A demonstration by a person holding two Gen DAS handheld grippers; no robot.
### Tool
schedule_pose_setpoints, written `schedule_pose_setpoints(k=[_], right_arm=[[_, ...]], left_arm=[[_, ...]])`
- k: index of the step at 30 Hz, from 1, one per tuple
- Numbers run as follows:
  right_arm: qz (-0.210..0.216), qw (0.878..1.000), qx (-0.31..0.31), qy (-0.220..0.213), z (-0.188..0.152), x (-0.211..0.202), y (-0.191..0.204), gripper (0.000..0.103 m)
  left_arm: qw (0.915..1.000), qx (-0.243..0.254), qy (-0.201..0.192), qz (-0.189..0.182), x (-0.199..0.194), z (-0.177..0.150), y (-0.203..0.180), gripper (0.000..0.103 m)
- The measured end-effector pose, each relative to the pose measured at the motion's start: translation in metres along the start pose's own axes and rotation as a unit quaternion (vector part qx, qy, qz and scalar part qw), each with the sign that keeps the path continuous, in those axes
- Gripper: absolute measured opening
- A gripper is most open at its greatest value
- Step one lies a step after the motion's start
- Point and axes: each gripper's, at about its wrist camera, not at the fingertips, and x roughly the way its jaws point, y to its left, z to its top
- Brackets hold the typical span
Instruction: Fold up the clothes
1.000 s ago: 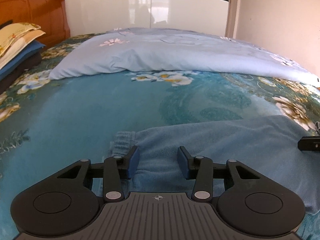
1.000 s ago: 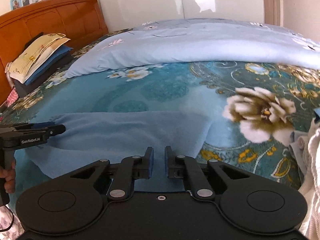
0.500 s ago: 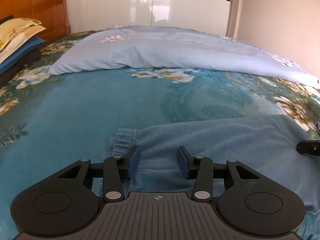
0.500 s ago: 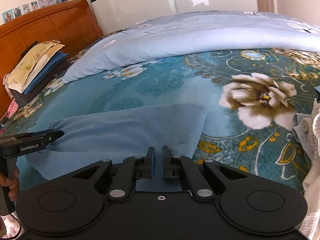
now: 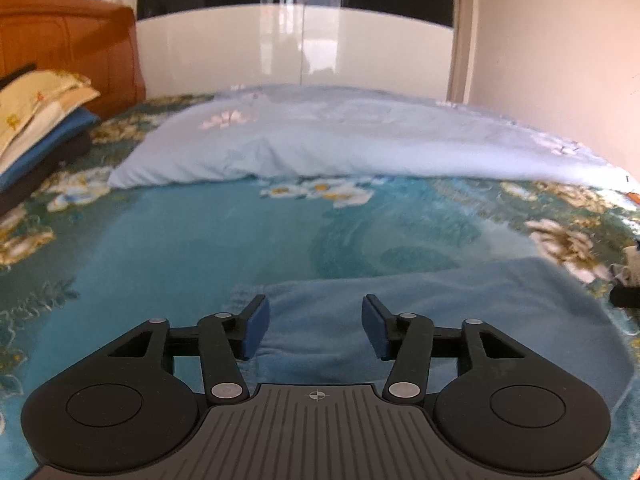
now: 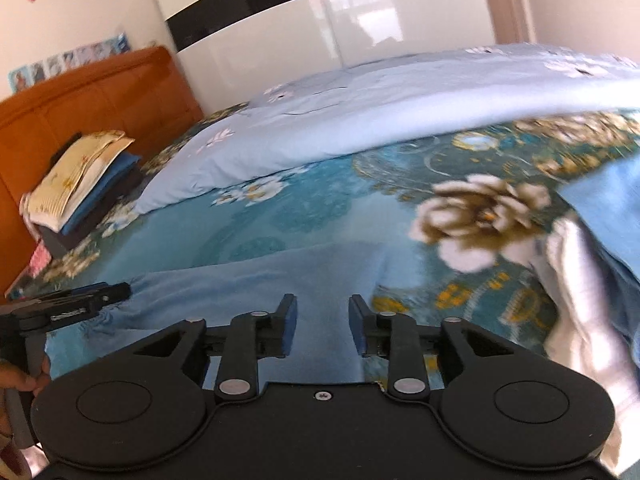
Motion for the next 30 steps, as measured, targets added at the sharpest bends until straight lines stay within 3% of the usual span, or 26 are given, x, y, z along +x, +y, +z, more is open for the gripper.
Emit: schedule_pose_setpoints(k=[6,11,14,17,24,30], right_arm=[[0.004,0.998,0.054,0.022,-0.021,0.001,-0.022,0.038],[0.023,0.993,0.115,0.032,-0.034,0.01,-0.037,0.039],[0.033,0.989,0.139,0.037,-0.038,0.014,-0.043,0.039],[0.043,0.987,0.151,0.041,-0.04,0.016,-0.045,0.032],[0.044,0.986,0.153,0.047,-0.041,0.02,-0.043,0.035],[0.055,0.983,0.171,0.046,-0.044,0.019,-0.044,0.025]], left_arm=[[0.9996,0.016,0.007,-0.022,-0.007,-0.008,-0.025,0.052],[0.9986,0.014,0.02,-0.046,-0.007,-0.016,-0.042,0.052],[0.9972,0.005,0.022,-0.072,-0.009,-0.017,-0.051,0.042],[0.9966,0.009,0.028,-0.078,-0.008,-0.02,-0.059,0.034],[0.9951,0.023,0.041,-0.087,-0.005,-0.027,-0.076,0.015],[0.994,0.006,0.053,-0.095,0.002,-0.032,-0.073,0.015]])
